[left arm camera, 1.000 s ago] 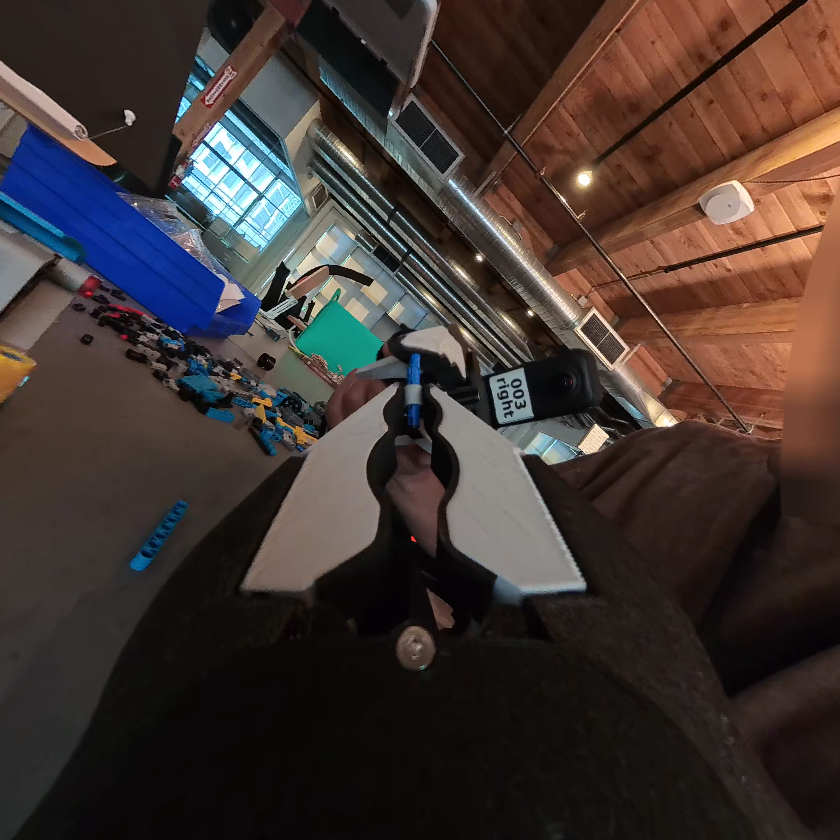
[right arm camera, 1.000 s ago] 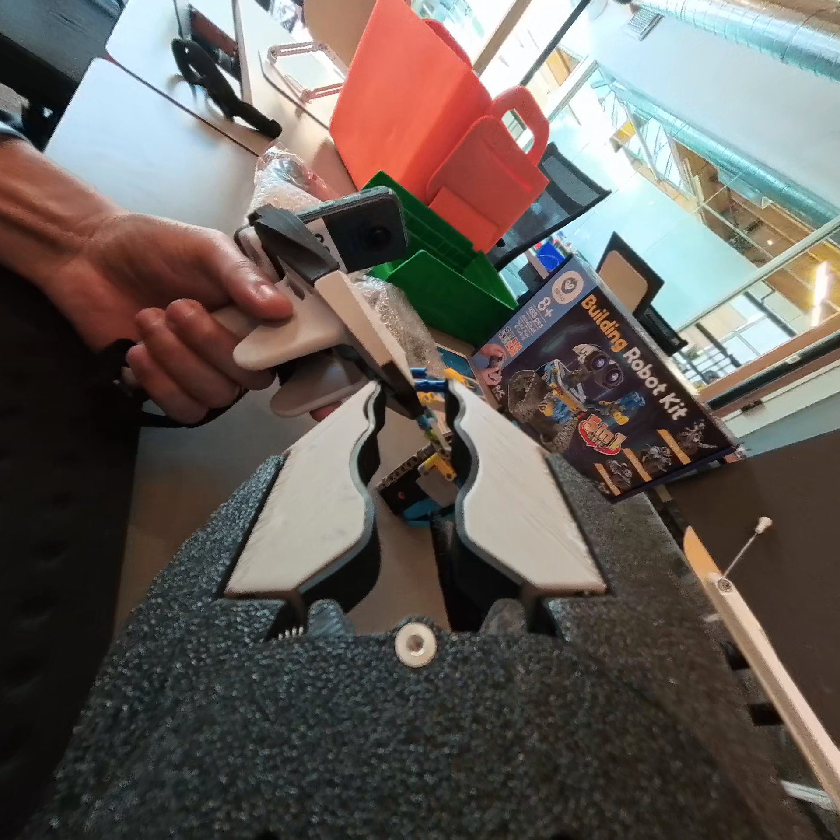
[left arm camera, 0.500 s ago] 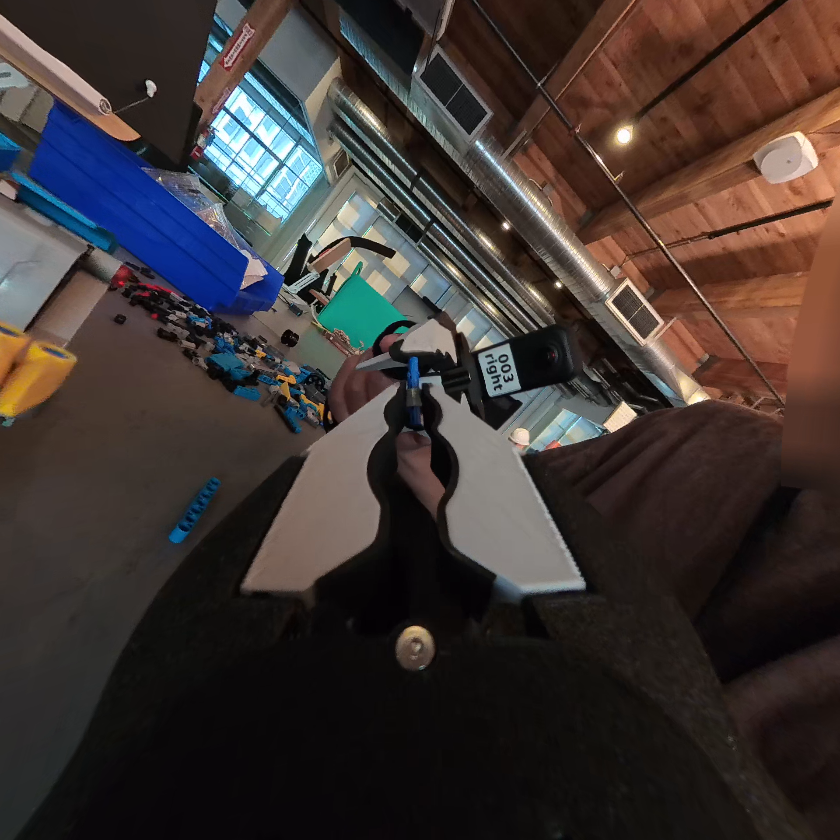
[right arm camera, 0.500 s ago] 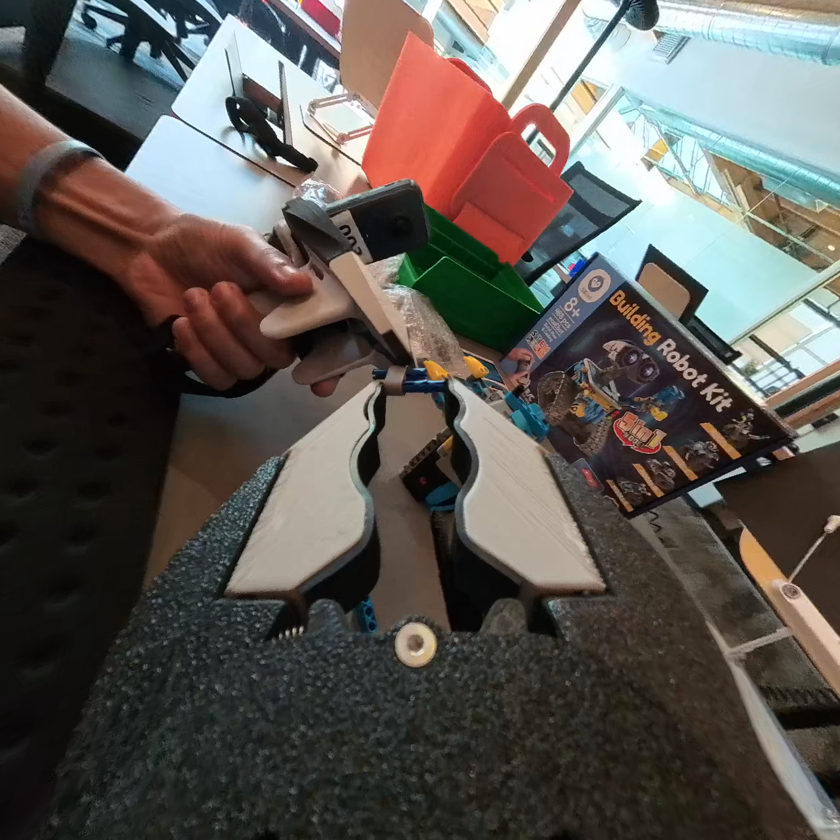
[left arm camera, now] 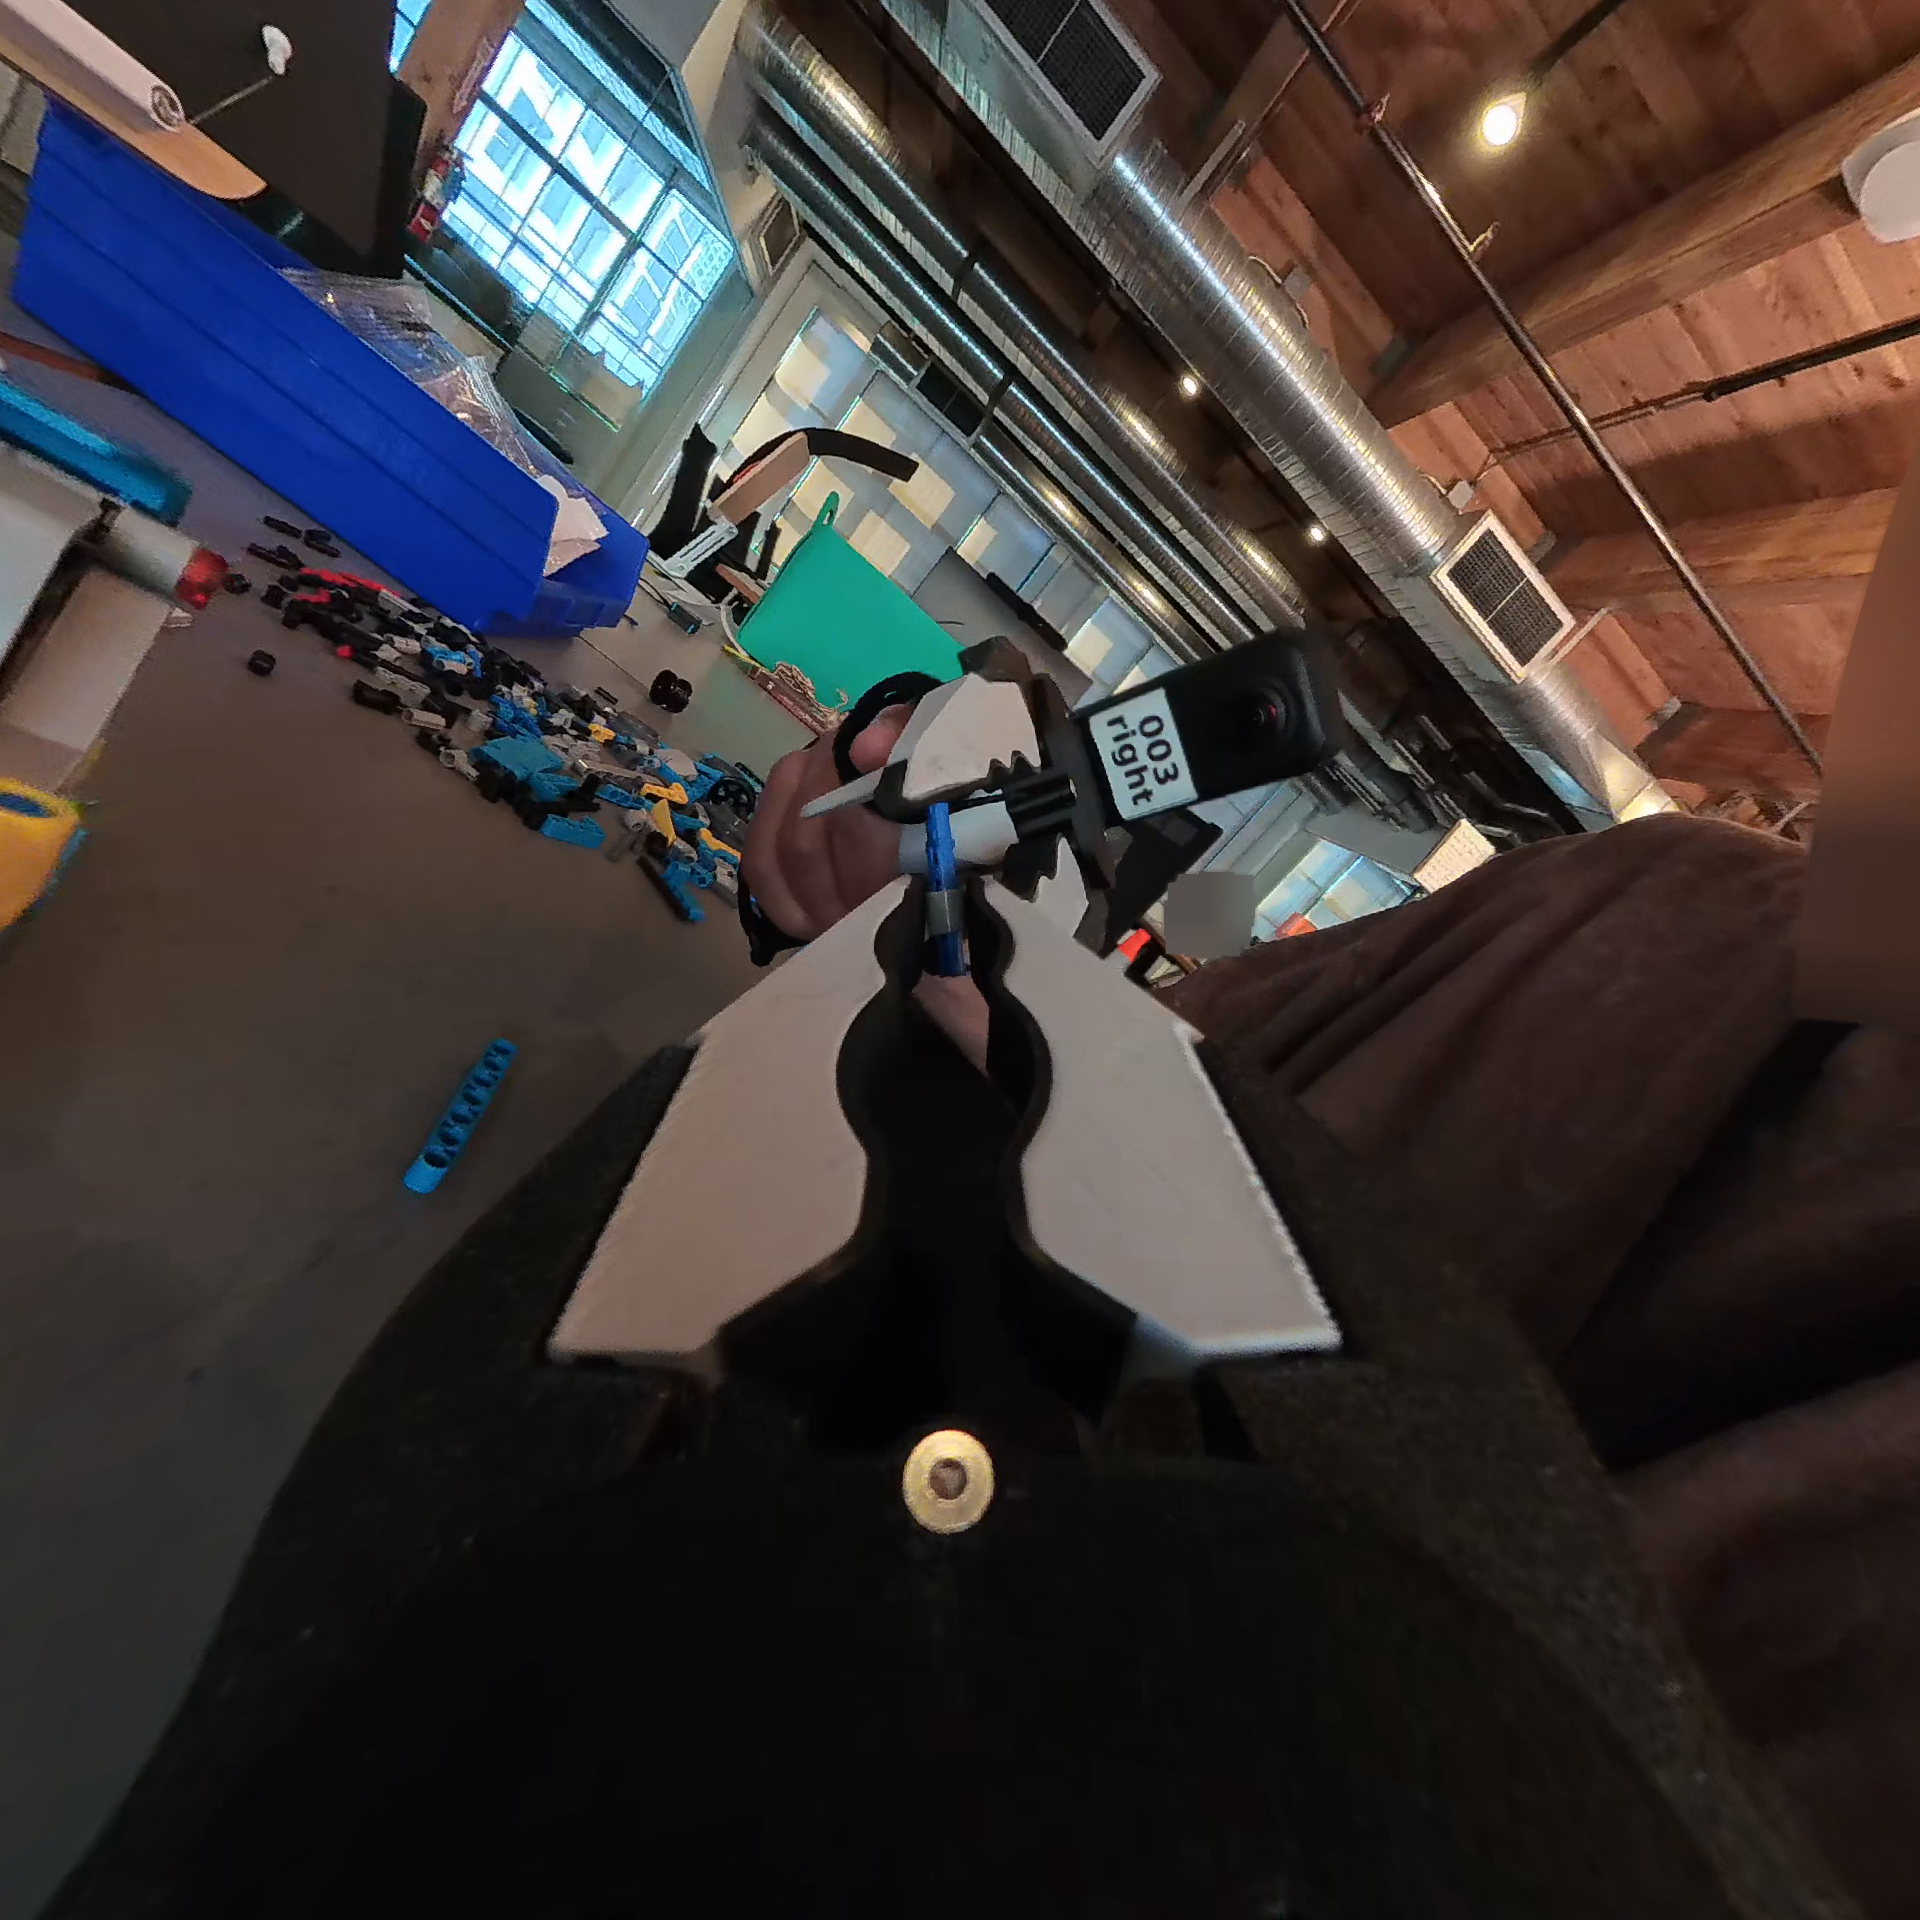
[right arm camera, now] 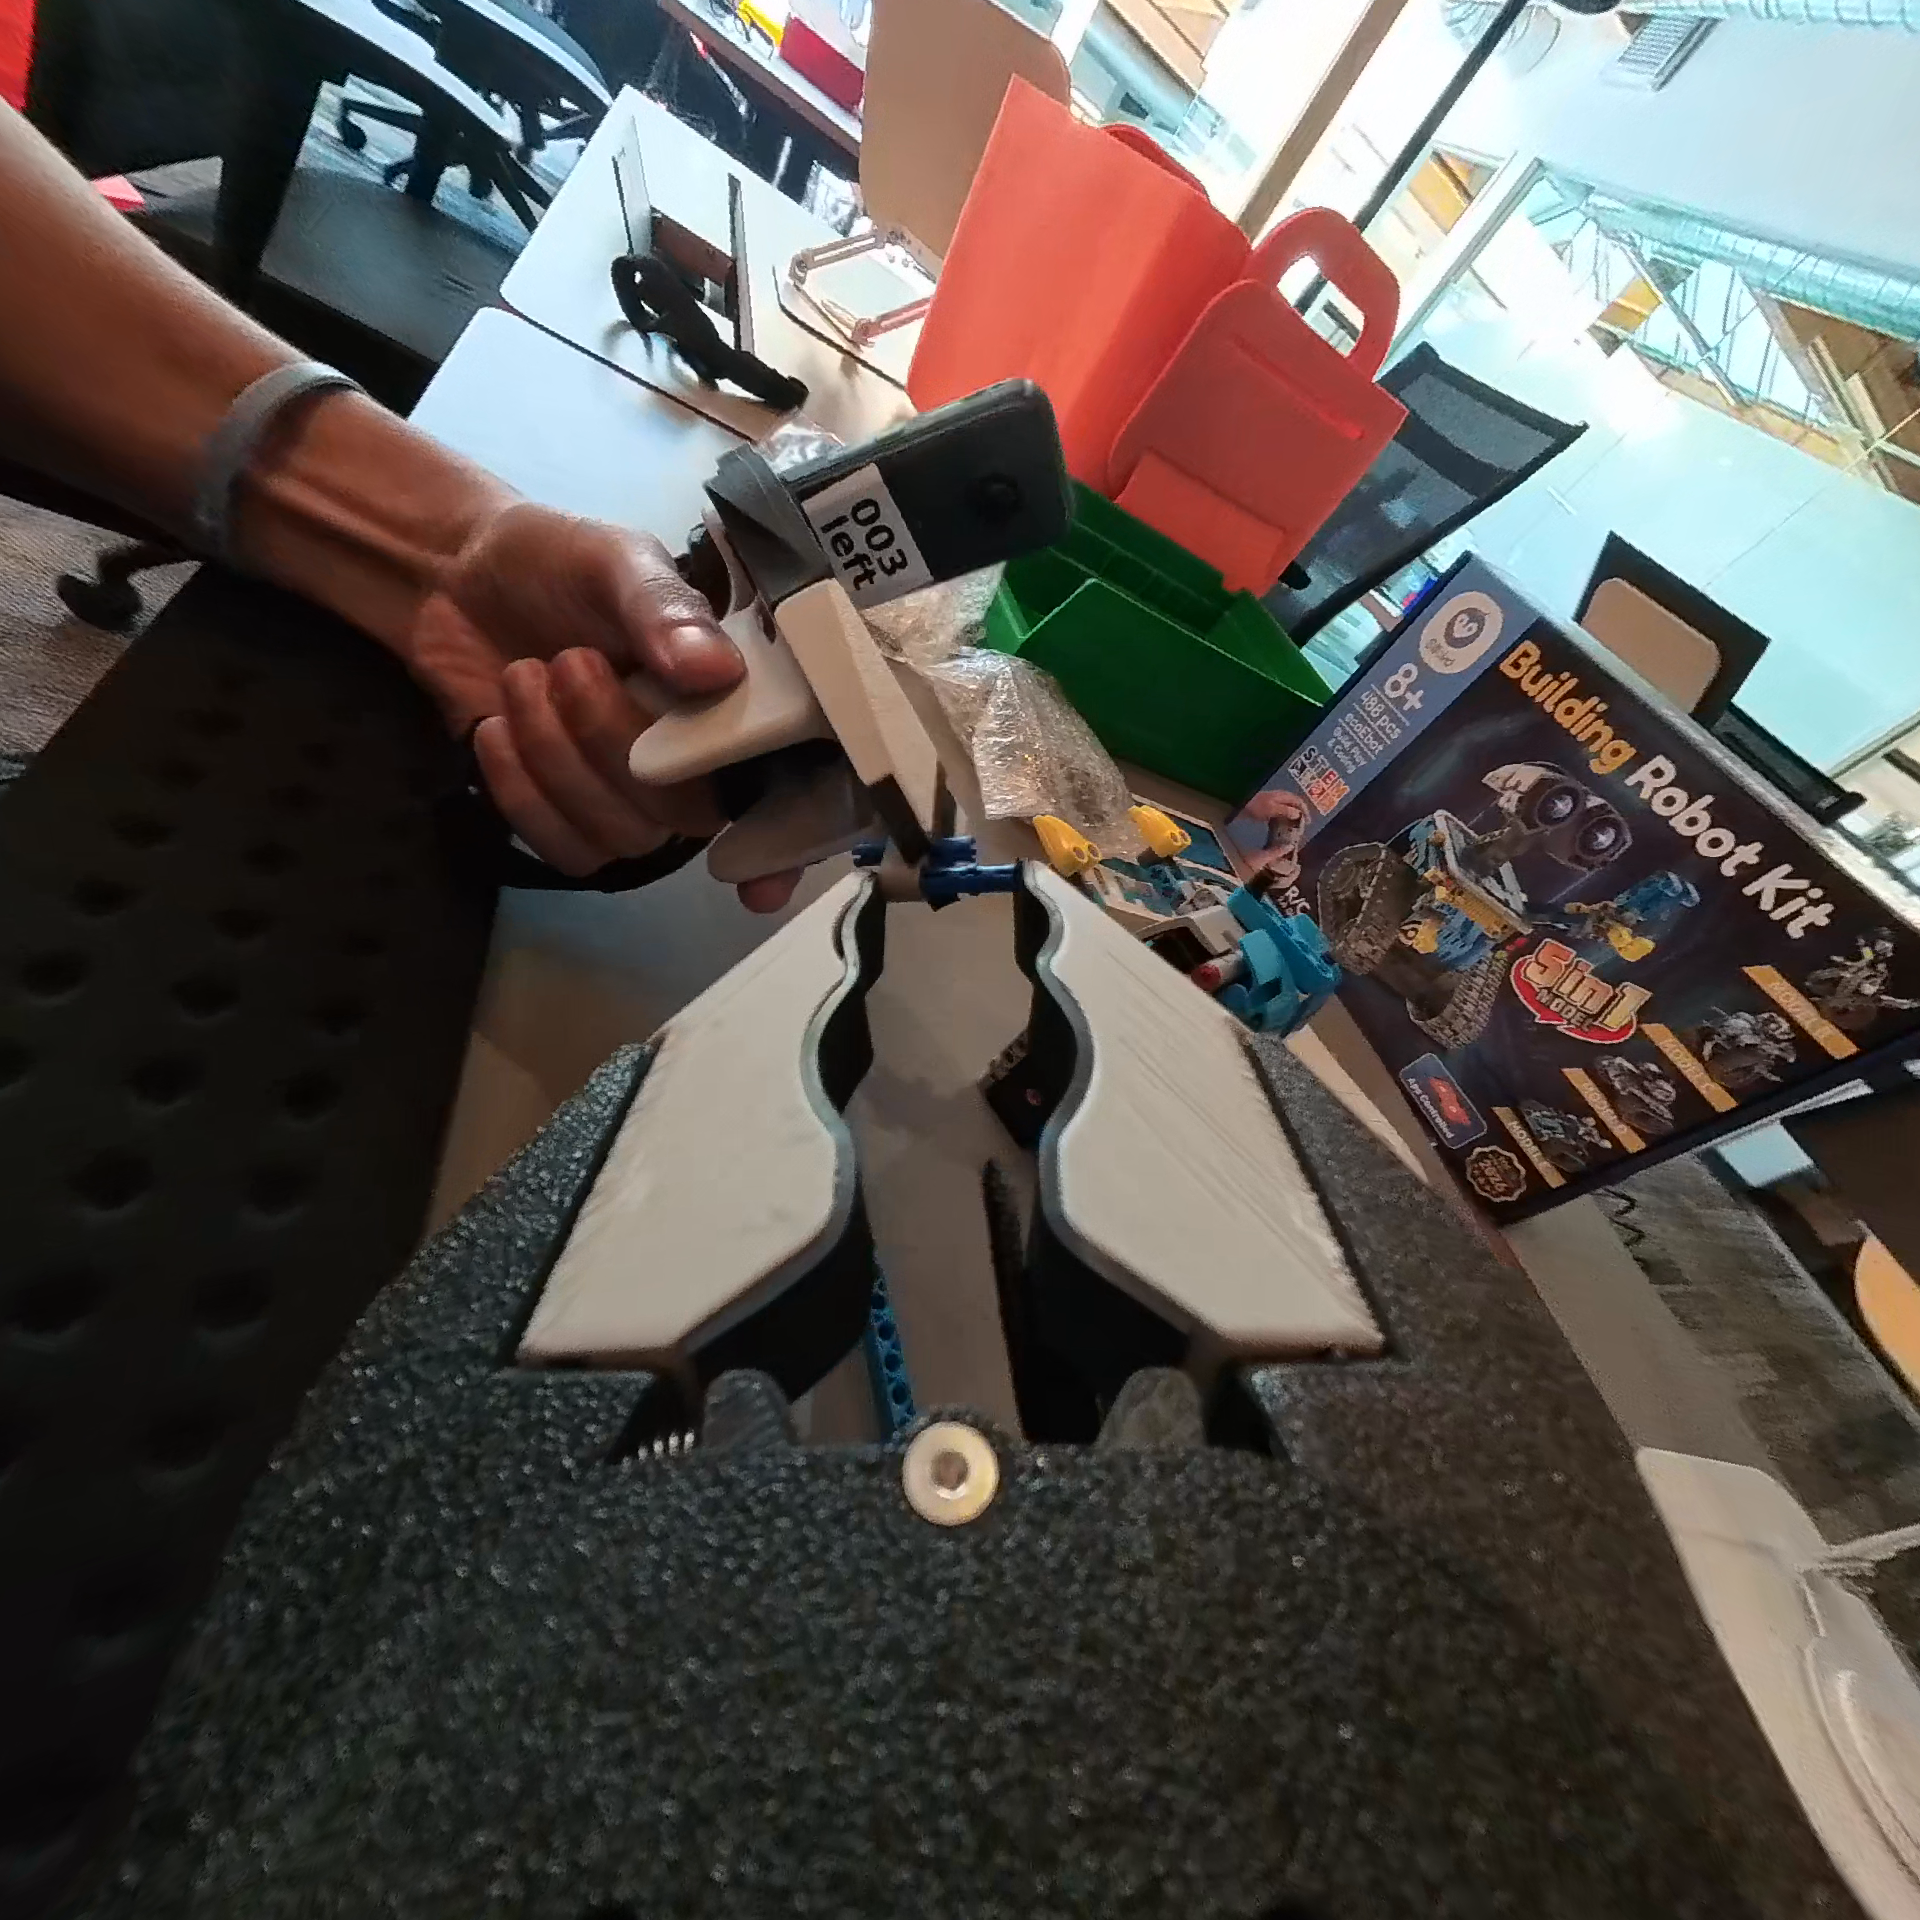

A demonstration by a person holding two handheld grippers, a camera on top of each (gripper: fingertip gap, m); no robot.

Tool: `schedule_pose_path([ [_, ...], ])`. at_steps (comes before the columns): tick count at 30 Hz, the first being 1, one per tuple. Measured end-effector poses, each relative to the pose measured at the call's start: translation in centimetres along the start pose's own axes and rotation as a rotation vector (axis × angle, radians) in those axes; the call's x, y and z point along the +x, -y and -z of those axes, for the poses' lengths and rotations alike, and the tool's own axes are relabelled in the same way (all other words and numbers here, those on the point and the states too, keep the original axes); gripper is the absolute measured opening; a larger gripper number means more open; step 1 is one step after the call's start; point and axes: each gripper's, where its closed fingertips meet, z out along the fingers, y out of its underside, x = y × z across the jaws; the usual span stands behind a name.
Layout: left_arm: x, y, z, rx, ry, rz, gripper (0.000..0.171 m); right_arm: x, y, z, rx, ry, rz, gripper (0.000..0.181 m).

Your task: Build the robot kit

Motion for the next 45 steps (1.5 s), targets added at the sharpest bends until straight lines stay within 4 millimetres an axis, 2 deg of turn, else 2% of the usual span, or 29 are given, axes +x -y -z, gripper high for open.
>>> schedule_pose_path([
  [8,-0.3,-0.4,0.2,-0.045,0.018,-0.015,0.006,-0.5,-0.3,-0.2,-0.005,0.039,-0.054,0.025],
  [14,-2.1,0.8,0.6,0.040,0.115,-0.001,0.006,0.9,-1.4,-1.3,-0.094,-0.075,-0.041,0.026],
  [17,-3.3,1.4,1.0,0.089,0.178,0.020,0.006,0.7,-2.3,-2.0,-0.168,-0.099,-0.021,0.051],
  [19,-3.8,1.8,1.3,0.119,0.198,0.040,0.006,1.0,-2.6,-2.4,-0.215,-0.149,-0.023,0.055],
  [26,-4.2,1.4,1.2,0.107,0.218,0.047,0.006,1.9,-3.3,-3.0,-0.309,-0.259,0.008,0.040],
  [36,-4.3,1.0,0.9,0.089,0.214,0.064,0.007,2.0,-3.5,-2.7,-0.326,-0.232,0.018,0.033],
  [37,-4.2,1.0,0.9,0.085,0.212,0.060,0.006,2.2,-3.4,-2.6,-0.327,-0.242,0.029,0.026],
  [45,-4.3,1.2,1.0,0.098,0.226,0.043,0.006,2.2,-3.5,-2.7,-0.320,-0.237,0.004,0.024],
])
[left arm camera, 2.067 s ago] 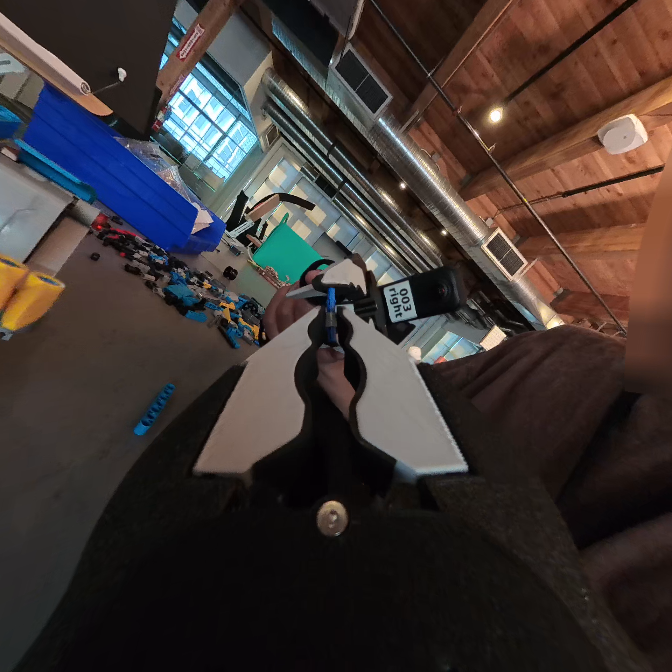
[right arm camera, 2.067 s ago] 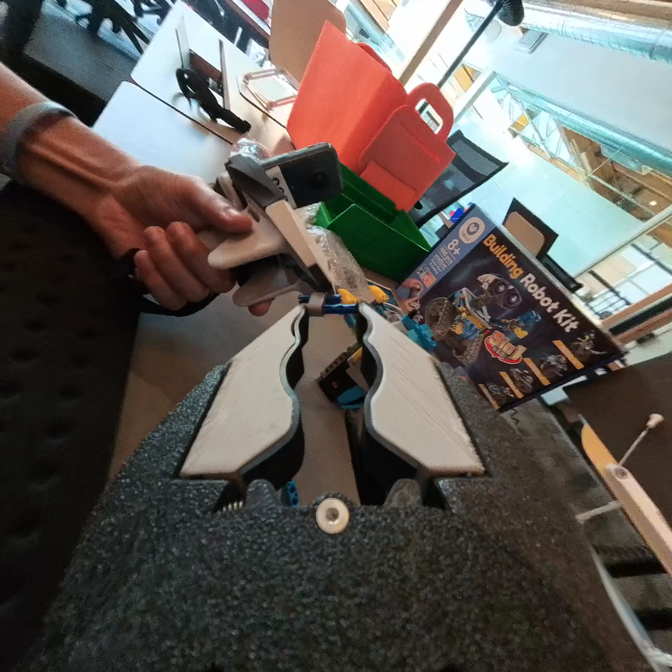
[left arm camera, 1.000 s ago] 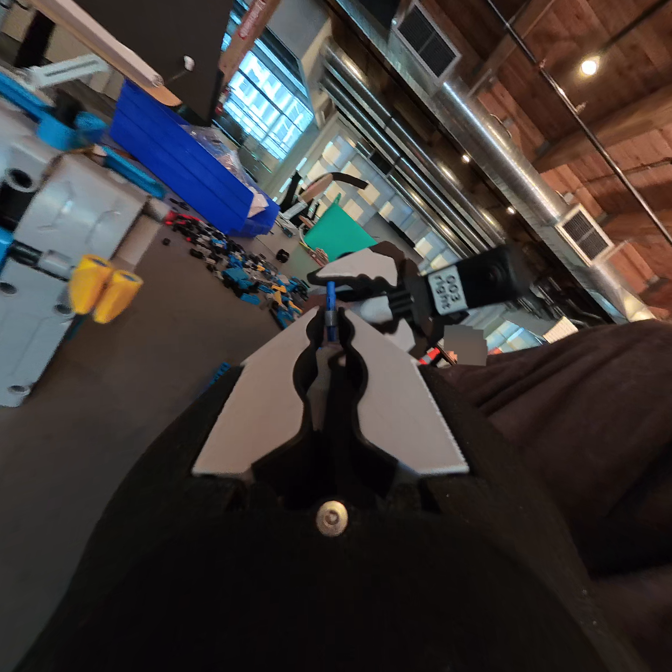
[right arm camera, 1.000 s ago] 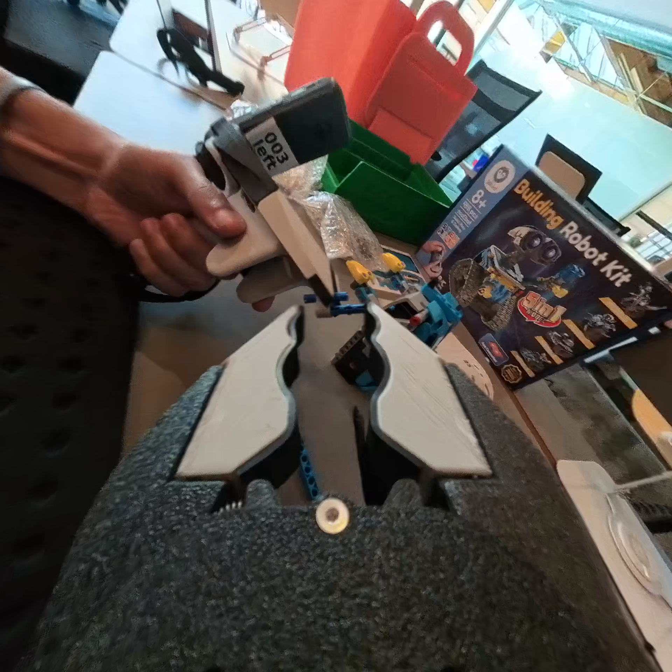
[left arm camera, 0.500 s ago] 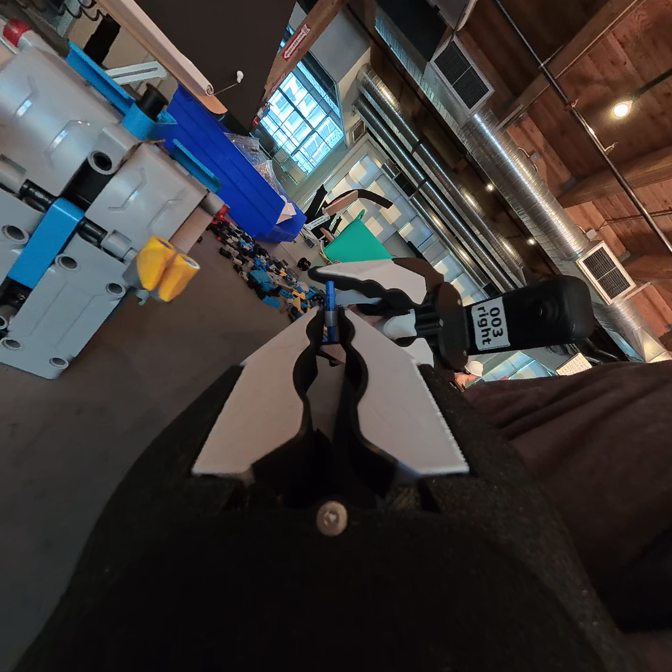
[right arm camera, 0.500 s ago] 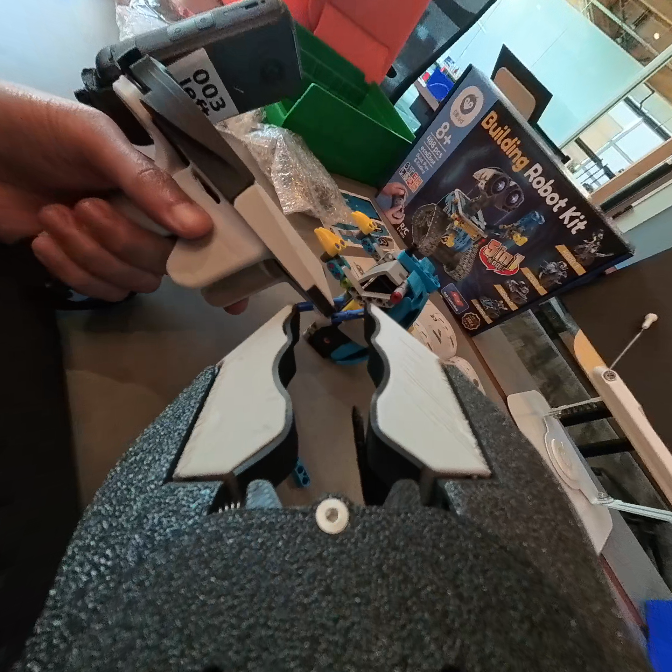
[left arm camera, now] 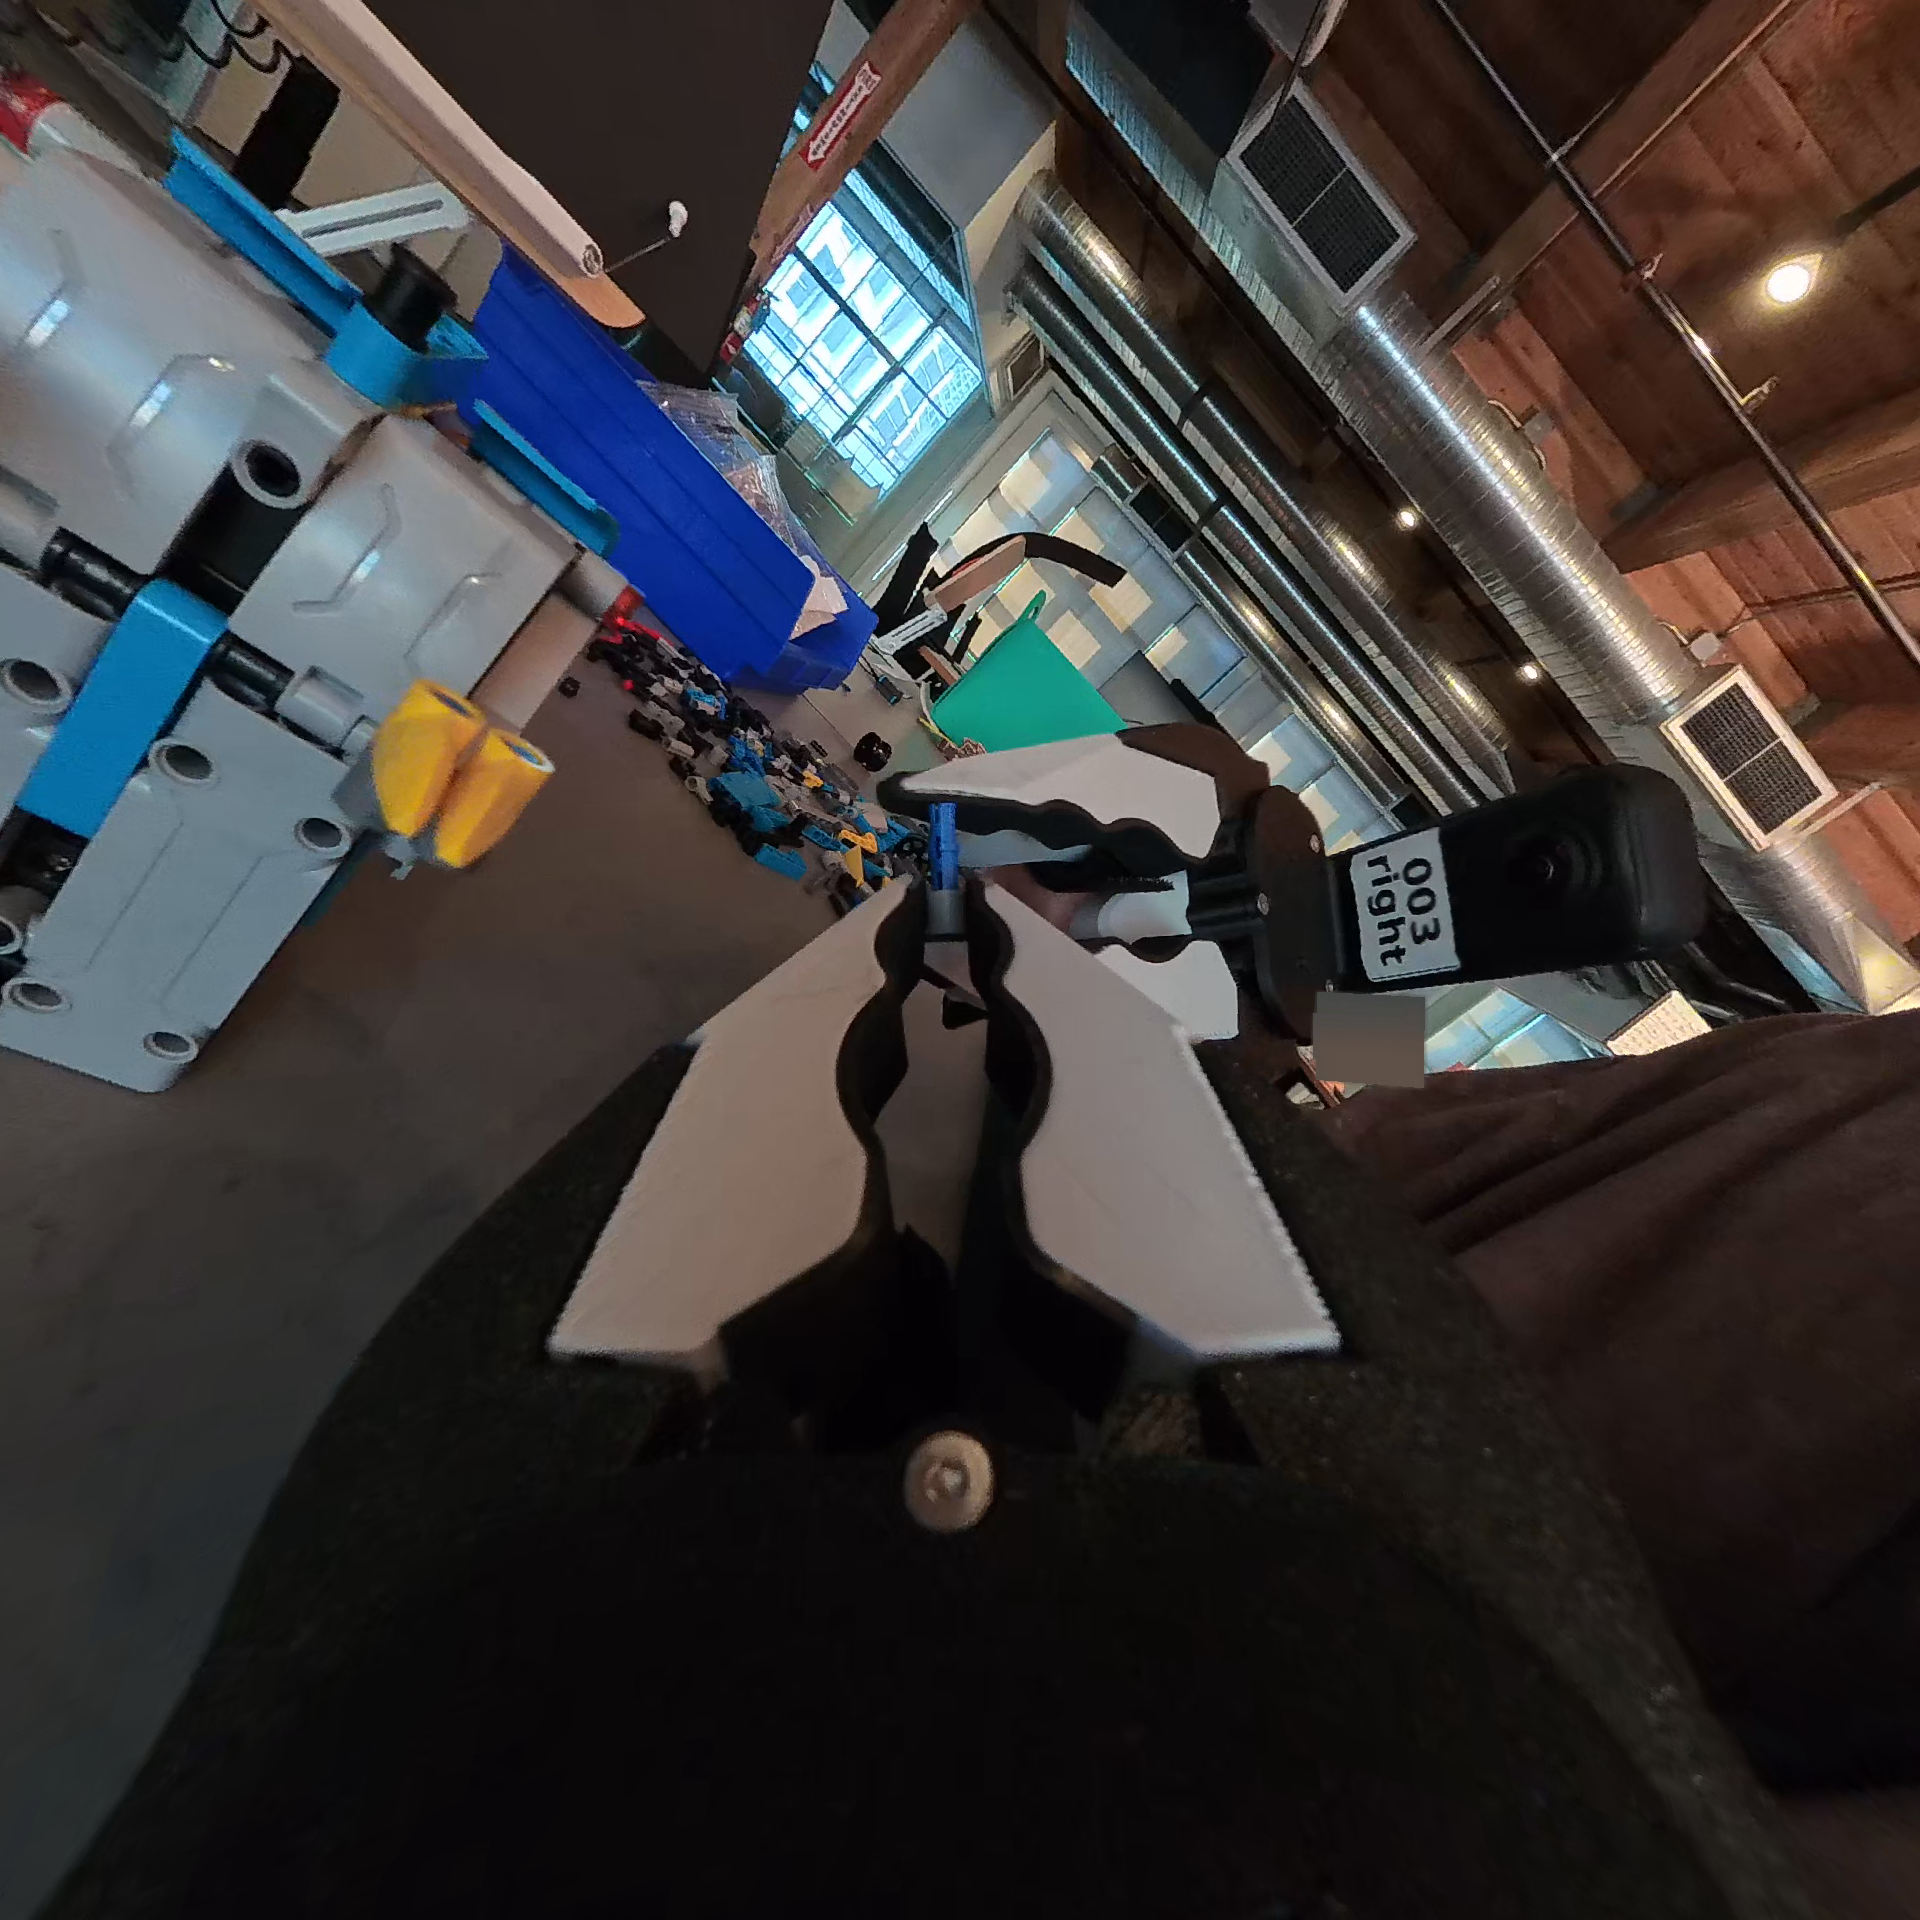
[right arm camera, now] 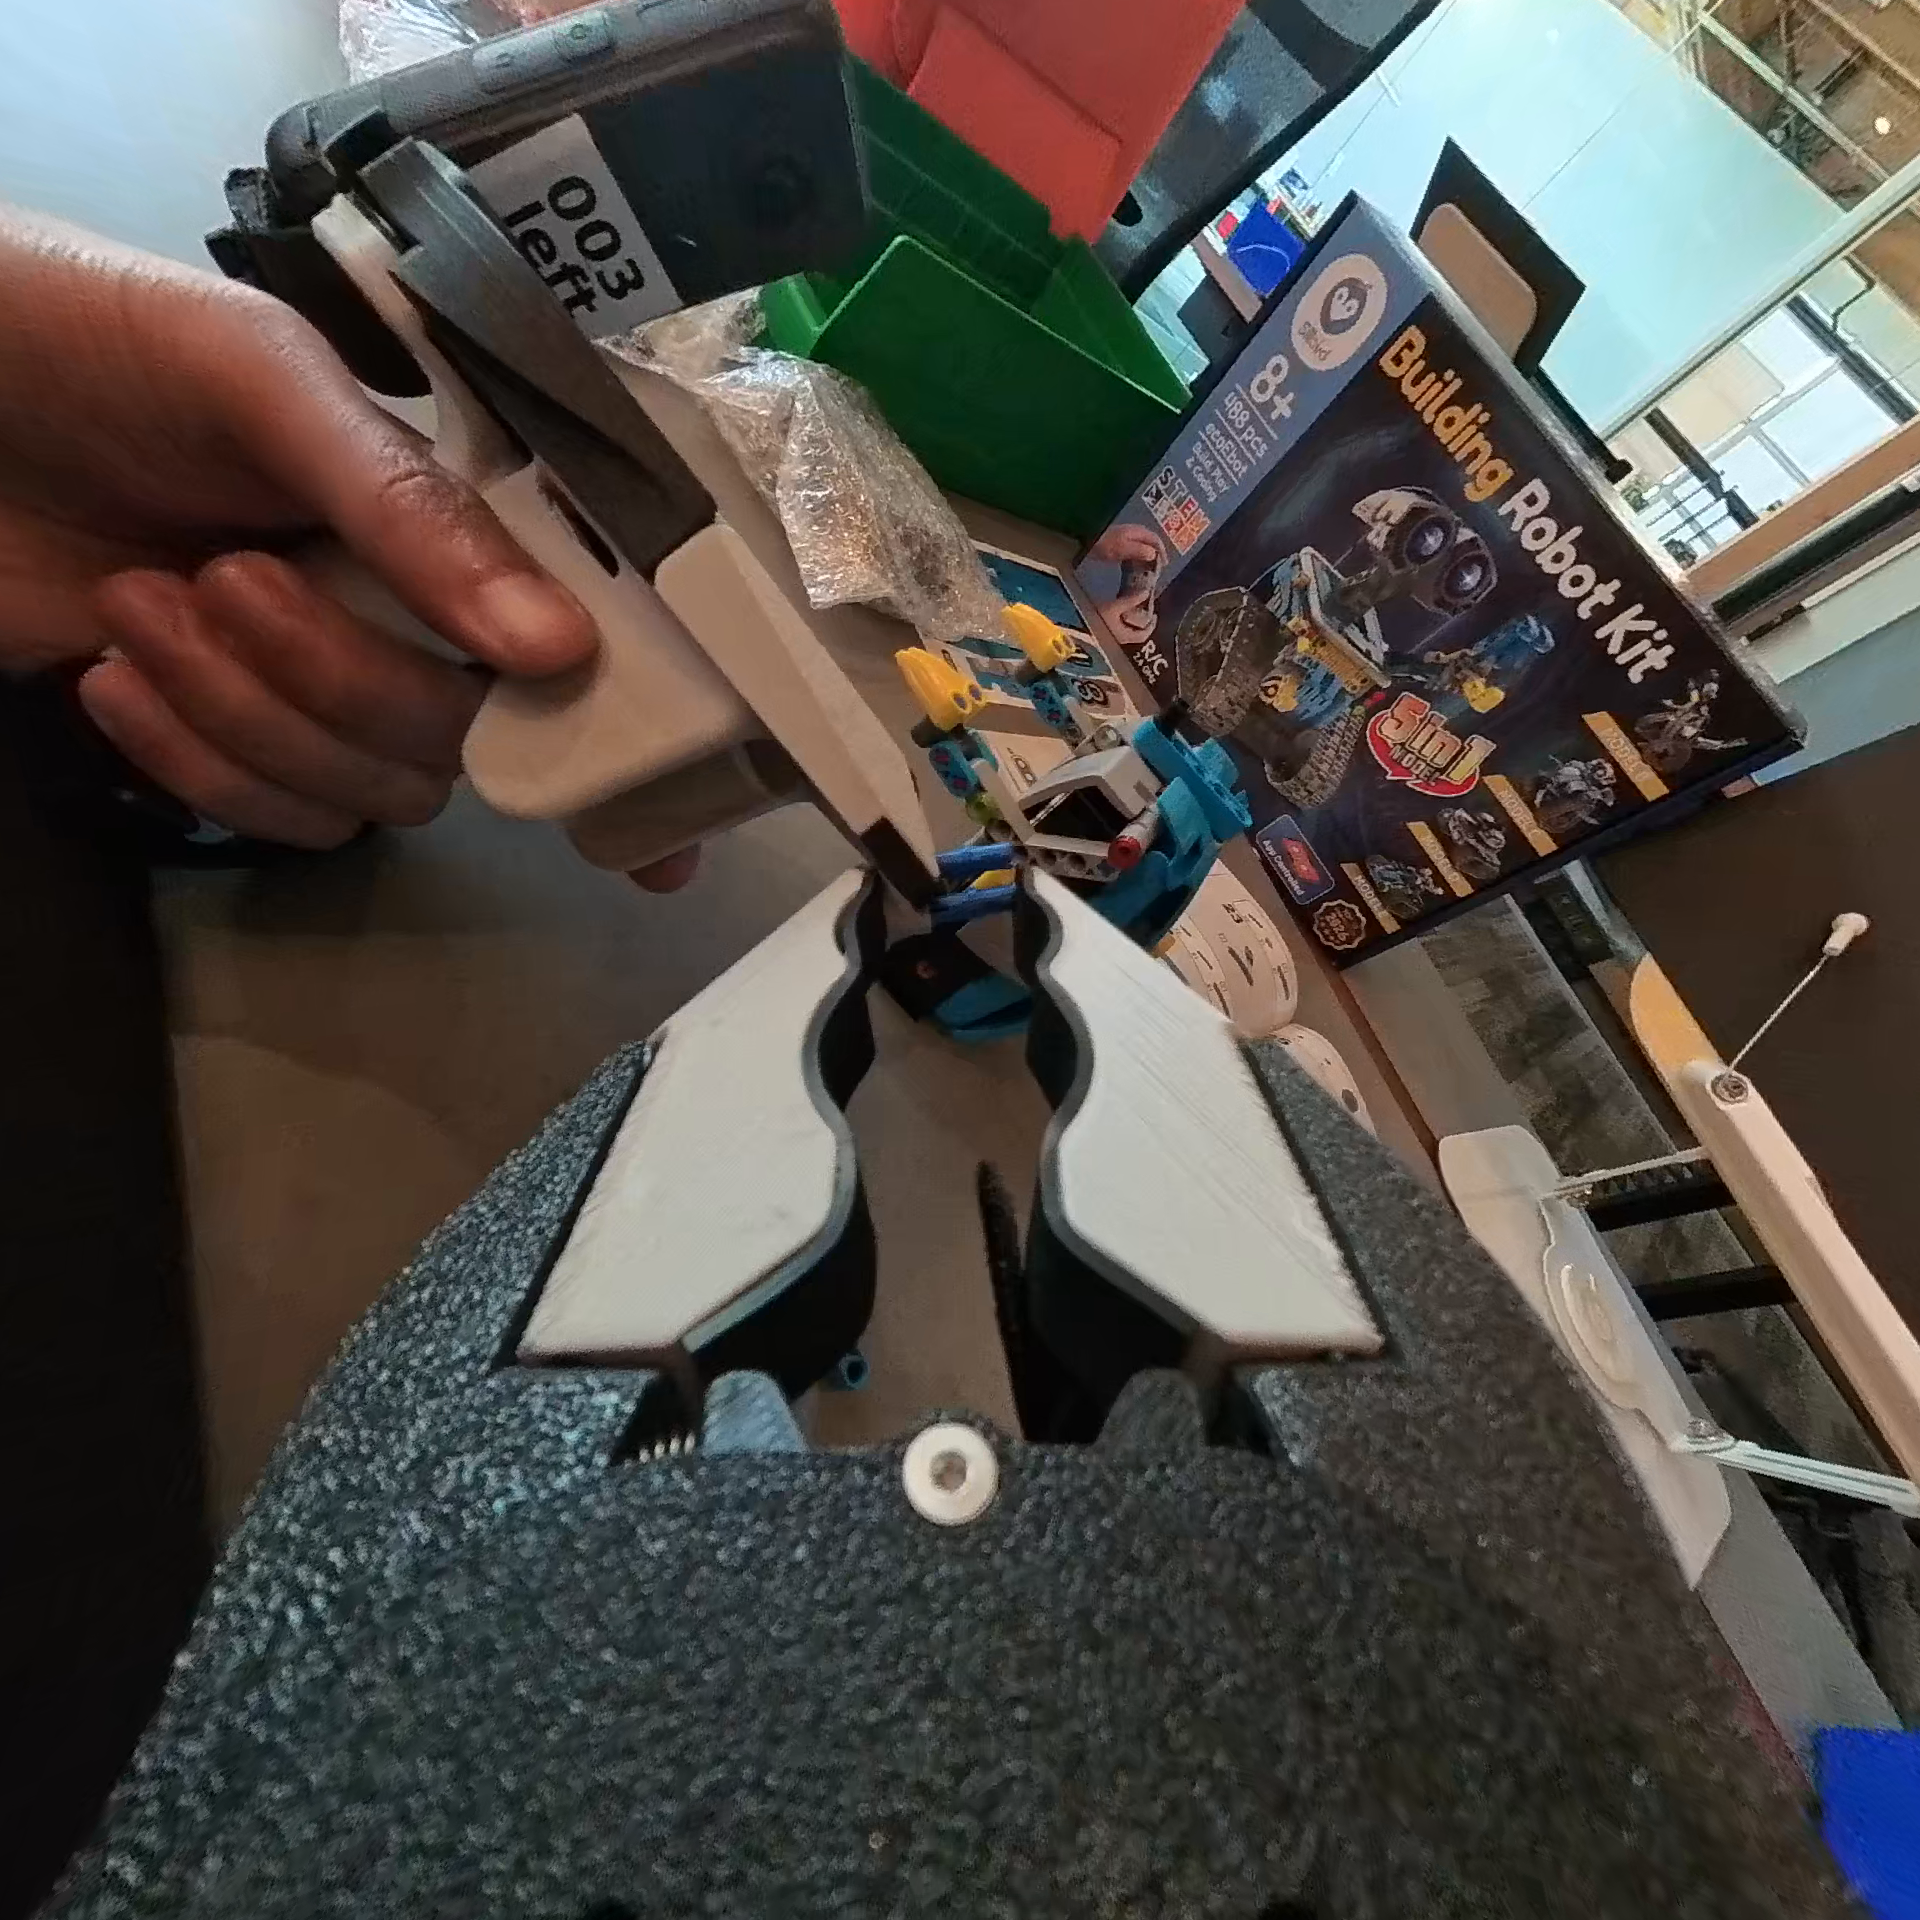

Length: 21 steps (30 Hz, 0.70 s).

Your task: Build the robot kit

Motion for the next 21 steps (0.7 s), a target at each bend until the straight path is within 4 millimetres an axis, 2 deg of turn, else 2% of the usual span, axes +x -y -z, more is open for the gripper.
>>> schedule_pose_path([
  [5,-0.25,-0.09,-0.10,-0.015,0.001,0.017,0.006,0.01,-0.25,-0.07,-0.015,0.012,0.015,0.025],
  [10,-0.33,0.09,0.01,0.000,0.042,-0.038,0.006,0.09,-0.31,-0.18,-0.035,-0.011,-0.002,0.025],
  [16,-0.37,0.30,0.19,0.022,0.023,0.008,0.006,0.14,-0.27,-0.37,-0.044,-0.036,0.019,0.024],
  [21,-0.44,-0.02,0.08,0.000,0.039,-0.015,0.006,-0.09,-0.51,-0.36,-0.037,0.004,0.011,0.024],
])
